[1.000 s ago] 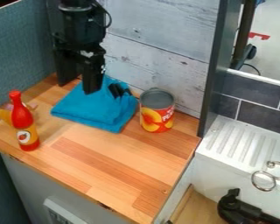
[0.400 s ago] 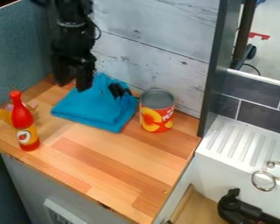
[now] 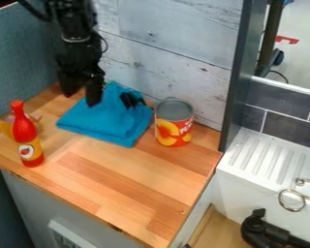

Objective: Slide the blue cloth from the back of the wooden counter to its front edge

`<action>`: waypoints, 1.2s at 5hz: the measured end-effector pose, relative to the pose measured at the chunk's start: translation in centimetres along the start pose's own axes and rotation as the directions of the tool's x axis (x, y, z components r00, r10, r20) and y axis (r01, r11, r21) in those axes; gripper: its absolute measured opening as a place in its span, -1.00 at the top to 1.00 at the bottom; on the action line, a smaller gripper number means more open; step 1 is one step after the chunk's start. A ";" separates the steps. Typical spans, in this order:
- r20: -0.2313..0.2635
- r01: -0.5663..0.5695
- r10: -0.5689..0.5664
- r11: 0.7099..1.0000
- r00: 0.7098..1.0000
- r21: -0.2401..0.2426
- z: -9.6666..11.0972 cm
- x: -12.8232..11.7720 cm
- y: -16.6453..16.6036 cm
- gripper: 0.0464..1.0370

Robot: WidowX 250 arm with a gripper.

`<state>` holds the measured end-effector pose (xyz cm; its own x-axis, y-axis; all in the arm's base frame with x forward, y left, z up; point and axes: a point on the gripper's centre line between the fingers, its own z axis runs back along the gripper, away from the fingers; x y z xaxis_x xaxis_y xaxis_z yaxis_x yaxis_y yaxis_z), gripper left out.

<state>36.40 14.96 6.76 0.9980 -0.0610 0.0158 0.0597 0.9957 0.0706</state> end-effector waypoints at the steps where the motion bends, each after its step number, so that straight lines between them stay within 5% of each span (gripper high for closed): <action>1: -0.038 -0.004 0.004 1.000 0.999 -0.020 -1.4 -0.2 0.0 -0.93; 2: 0.006 -0.031 0.031 0.999 0.999 -0.015 -1.6 0.5 0.1 -0.93; 4: -0.001 -0.100 0.100 0.995 0.995 -0.010 -5.7 -0.3 -0.5 -0.93; 5: -0.010 -0.105 0.105 0.994 0.994 -0.029 -5.9 0.0 -0.7 -0.93; 6: -0.110 -0.061 0.048 0.991 0.993 -0.115 -5.8 -0.3 -1.6 -0.93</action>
<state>36.09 13.75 0.86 0.9959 -0.0050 -0.0906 0.0009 0.9989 -0.0458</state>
